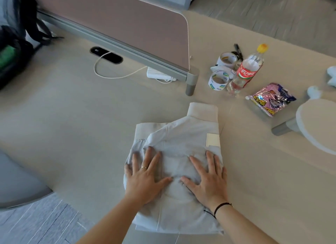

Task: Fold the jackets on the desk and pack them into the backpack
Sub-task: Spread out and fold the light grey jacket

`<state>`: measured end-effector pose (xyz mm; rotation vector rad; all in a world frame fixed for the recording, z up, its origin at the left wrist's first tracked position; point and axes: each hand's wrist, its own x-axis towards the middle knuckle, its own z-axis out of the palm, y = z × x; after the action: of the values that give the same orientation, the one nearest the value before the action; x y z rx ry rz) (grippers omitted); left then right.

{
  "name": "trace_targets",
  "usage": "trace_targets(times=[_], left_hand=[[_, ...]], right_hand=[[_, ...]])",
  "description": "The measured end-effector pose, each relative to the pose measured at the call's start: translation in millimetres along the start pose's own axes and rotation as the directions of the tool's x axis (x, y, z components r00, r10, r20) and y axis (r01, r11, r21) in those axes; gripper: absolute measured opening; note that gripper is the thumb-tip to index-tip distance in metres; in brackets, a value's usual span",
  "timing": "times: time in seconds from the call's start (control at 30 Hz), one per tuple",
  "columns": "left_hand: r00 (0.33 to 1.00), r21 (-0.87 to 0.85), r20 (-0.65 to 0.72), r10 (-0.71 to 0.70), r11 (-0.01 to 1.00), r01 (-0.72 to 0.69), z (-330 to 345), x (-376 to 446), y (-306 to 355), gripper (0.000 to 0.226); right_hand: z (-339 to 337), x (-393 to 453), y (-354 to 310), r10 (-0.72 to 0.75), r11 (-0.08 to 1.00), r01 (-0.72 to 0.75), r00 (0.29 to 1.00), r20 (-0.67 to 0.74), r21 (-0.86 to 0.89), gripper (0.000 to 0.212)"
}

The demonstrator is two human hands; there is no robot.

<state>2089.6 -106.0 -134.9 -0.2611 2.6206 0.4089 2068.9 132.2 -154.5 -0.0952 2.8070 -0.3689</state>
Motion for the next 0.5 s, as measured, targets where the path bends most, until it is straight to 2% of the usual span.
trace_targets(times=[0.07,0.1,0.17,0.23,0.37,0.43,0.5], left_hand=[[0.988,-0.102,-0.051,-0.147,0.985,0.141,-0.5,-14.1,-12.4,0.104],[0.974,-0.196,-0.05,-0.222,0.958,0.208,-1.0,-20.7,-18.5,0.11],[0.958,-0.355,-0.021,-0.285,0.898,0.259,-4.3,-29.1,-25.9,0.118],[0.966,-0.465,0.028,-0.257,0.852,0.24,-10.0,-30.0,-25.3,0.12],[0.984,-0.581,0.053,-0.171,0.796,0.169,-19.3,-25.3,-17.4,0.118],[0.987,-0.635,0.095,-0.127,0.756,0.158,-23.0,-26.7,-17.9,0.112],[0.989,-0.608,0.142,-0.049,0.784,0.126,-24.1,-31.8,-15.8,0.109]], right_hand=[[-7.6,-1.5,3.6,0.018,0.995,-0.022,0.999,0.042,0.096,0.085],[-12.2,-2.6,5.6,0.064,0.981,-0.073,0.997,0.054,0.181,0.087],[-19.1,-4.3,11.2,0.199,0.915,-0.218,0.976,0.091,0.34,0.09],[-24.8,-4.3,13.1,0.251,0.84,-0.299,0.954,0.165,0.452,0.094],[-35.6,-3.4,17.4,0.166,0.731,-0.307,0.946,0.277,0.61,0.094],[-40.7,-5.6,23.7,0.13,0.719,-0.301,0.944,0.304,0.626,0.098],[-44.0,-8.2,25.9,0.109,0.731,-0.301,0.937,0.332,0.612,0.103]])
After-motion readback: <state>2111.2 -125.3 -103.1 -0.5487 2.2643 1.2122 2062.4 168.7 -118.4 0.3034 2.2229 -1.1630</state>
